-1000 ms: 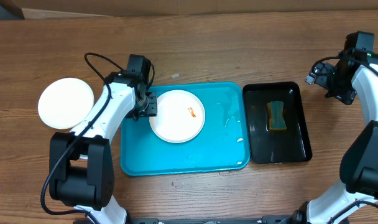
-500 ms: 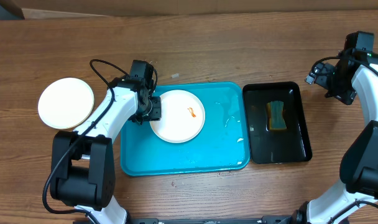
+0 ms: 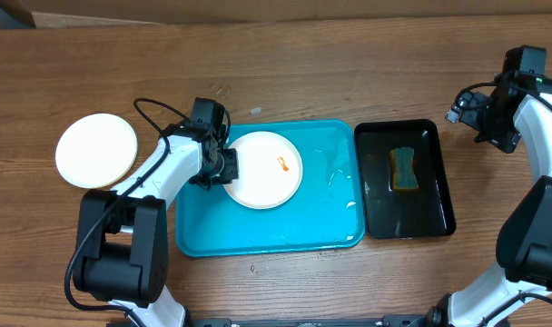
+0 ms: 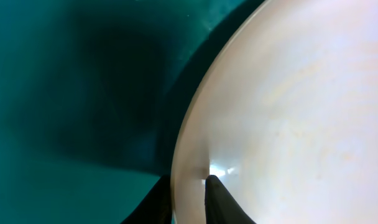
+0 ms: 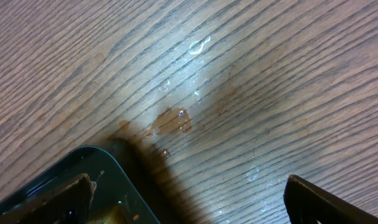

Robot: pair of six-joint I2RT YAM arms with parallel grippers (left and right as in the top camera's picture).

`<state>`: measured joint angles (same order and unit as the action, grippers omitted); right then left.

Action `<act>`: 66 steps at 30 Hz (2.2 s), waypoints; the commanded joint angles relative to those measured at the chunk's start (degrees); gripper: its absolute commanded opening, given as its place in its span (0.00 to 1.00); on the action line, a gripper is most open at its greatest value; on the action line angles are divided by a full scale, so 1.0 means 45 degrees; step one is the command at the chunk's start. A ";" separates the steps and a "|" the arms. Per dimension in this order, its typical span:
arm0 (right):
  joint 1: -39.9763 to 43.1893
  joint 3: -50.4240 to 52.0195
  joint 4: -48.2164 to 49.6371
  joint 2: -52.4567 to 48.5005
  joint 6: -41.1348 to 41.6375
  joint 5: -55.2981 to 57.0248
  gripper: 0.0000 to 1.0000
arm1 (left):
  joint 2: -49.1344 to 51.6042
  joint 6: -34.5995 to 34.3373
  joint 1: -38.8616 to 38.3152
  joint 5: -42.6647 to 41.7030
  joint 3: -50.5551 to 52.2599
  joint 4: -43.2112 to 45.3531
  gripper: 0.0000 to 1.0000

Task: Clean dirty plates on tray and stack at the side
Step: 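Move the left gripper to the last white plate and grip its rim, then pull the white plate left and lower the right gripper to the sponge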

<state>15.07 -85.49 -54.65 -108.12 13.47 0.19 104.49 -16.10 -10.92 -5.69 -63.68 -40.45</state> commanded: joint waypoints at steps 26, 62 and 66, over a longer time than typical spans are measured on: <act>0.0034 -0.0194 0.0068 0.0165 0.0058 -0.0068 1.00 | 0.0112 -0.1865 -0.1928 0.0554 0.0073 0.1151 0.17; -0.4182 0.1039 -0.3934 0.0355 0.0063 0.0534 0.87 | 0.0117 -0.1758 -0.1928 0.0651 0.0549 0.1817 0.05; -0.4313 0.2064 -0.2429 0.0355 0.0053 0.0933 0.88 | 0.0117 -0.1753 -0.1928 0.0651 0.0549 0.1817 0.06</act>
<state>-4.23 -79.40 -69.08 -108.09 13.50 0.71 104.49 -24.05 -19.64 -3.95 -62.00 -32.10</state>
